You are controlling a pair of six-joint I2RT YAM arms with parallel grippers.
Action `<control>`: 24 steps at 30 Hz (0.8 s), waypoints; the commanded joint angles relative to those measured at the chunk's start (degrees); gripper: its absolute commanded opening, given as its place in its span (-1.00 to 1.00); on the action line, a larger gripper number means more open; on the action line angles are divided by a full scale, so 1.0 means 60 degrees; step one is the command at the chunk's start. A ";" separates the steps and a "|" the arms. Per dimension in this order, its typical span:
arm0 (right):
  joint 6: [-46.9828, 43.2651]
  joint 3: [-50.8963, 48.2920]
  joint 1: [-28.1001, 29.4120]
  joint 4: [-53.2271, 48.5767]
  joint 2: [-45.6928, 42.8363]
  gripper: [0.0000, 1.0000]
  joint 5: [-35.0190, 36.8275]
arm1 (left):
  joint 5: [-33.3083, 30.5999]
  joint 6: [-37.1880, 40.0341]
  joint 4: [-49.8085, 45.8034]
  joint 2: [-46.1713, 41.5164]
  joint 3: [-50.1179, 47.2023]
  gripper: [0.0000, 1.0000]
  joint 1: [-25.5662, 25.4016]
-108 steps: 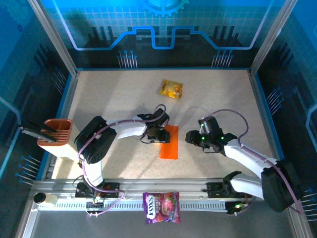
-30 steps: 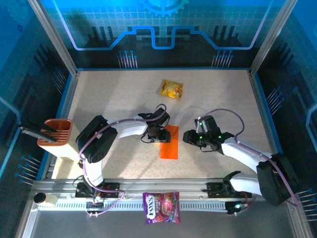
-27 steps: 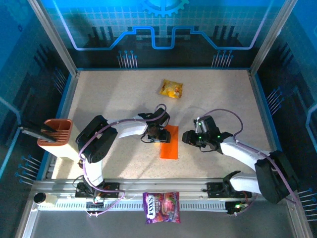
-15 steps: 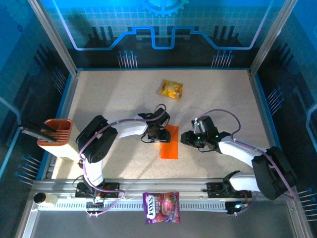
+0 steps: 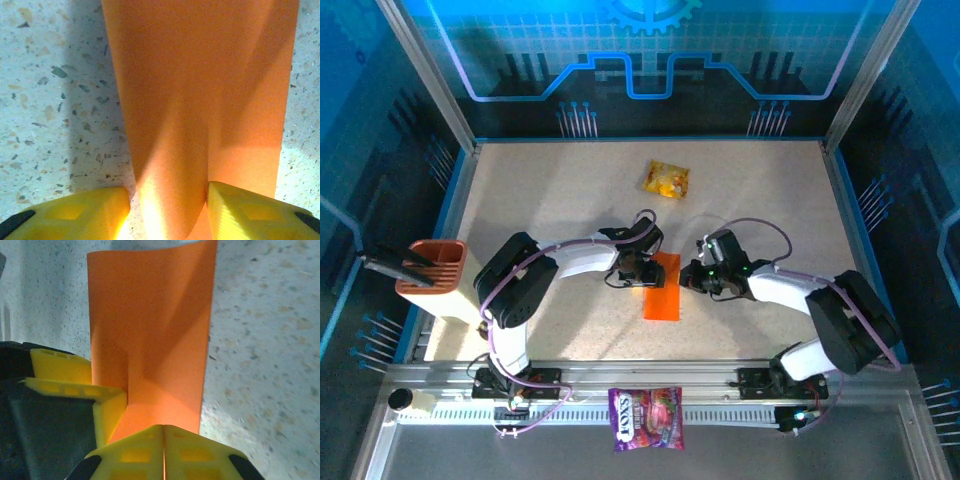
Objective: Fold a paper plane with a square sheet of paper (pick it up from the middle)
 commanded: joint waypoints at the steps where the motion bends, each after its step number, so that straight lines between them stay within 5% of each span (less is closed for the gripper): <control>1: 0.0257 0.0497 0.0226 0.0438 0.0582 -0.90 -0.0319 | -0.0922 0.0188 0.0614 0.1159 -0.0315 -0.01 0.0218; 14: 0.0125 0.0880 0.0512 0.0414 0.2239 -0.99 -0.0311 | -0.0938 0.0147 0.0627 0.1181 -0.0331 -0.01 0.0218; 24: -0.1355 0.0169 -0.0385 -0.0578 0.2189 -1.00 -0.0382 | -0.0744 -0.0134 0.0685 0.0064 -0.0360 0.06 0.0241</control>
